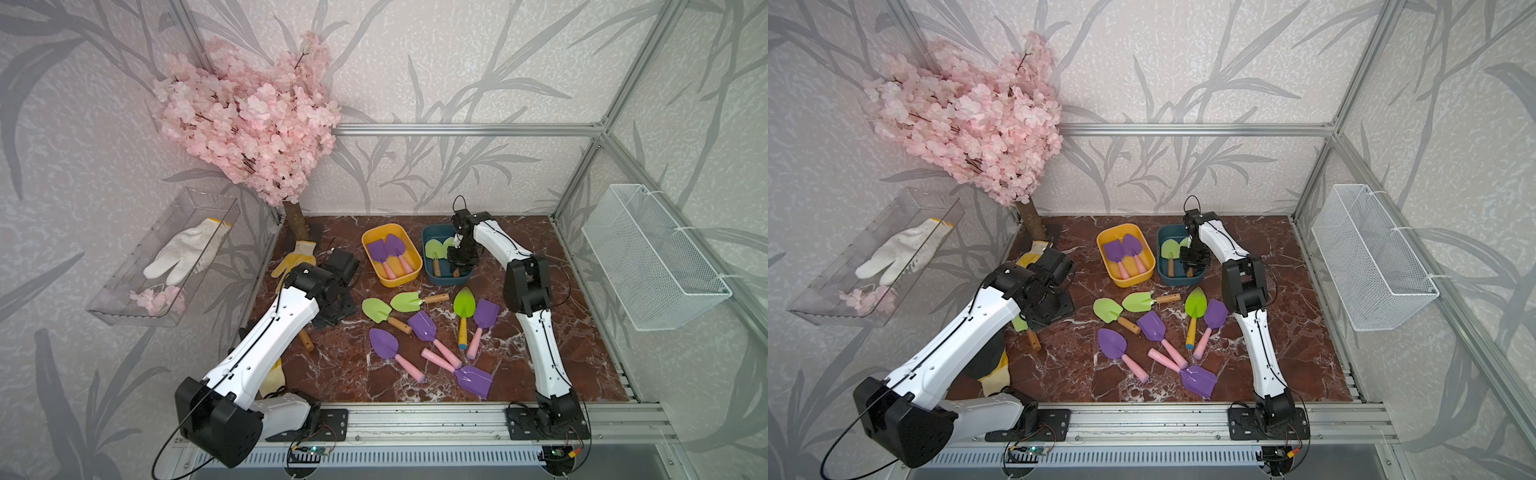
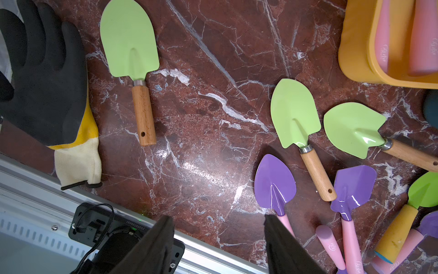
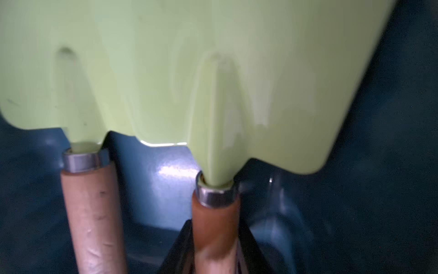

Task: Sort the small shovels by color and place them into the storage box
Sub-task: Place the shovel in the storage box.

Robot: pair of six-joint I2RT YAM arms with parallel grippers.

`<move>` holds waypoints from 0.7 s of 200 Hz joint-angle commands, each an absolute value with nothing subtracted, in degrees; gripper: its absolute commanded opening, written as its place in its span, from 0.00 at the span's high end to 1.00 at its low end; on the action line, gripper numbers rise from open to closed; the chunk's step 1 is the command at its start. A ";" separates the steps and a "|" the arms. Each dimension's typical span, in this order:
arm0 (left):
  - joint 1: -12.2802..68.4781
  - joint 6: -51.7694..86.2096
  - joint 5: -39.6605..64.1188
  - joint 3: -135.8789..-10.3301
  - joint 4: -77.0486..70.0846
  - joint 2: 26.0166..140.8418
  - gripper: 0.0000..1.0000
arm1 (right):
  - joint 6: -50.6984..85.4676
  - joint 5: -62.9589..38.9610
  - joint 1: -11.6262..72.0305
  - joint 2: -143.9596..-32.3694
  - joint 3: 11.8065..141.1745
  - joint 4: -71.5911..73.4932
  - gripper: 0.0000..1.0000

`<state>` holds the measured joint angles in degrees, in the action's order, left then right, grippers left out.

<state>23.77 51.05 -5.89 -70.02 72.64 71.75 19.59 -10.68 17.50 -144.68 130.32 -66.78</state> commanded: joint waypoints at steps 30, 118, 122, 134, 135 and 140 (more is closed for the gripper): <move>23.50 50.97 -6.55 -70.05 73.83 71.81 0.36 | 19.34 -10.50 17.07 -145.06 128.60 -65.92 0.67; 23.51 50.98 -6.46 -70.14 73.92 71.82 0.36 | 19.65 -10.29 16.93 -144.87 128.47 -65.82 0.66; 23.54 51.06 -6.55 -70.09 73.92 71.73 0.36 | 19.60 -10.26 16.92 -144.85 128.56 -65.87 0.66; 23.55 51.23 -6.75 -70.13 74.00 71.66 0.36 | 19.51 -10.28 16.90 -144.60 128.84 -66.14 0.66; 23.55 51.23 -6.72 -70.13 74.00 71.64 0.36 | 19.47 -10.24 16.89 -144.59 128.89 -66.16 0.66; 23.53 51.24 -6.61 -70.14 74.00 71.68 0.36 | 19.49 -10.24 16.90 -144.45 129.00 -66.26 0.66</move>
<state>23.77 51.07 -5.89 -70.02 72.64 71.75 19.66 -11.05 17.50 -144.42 129.64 -65.95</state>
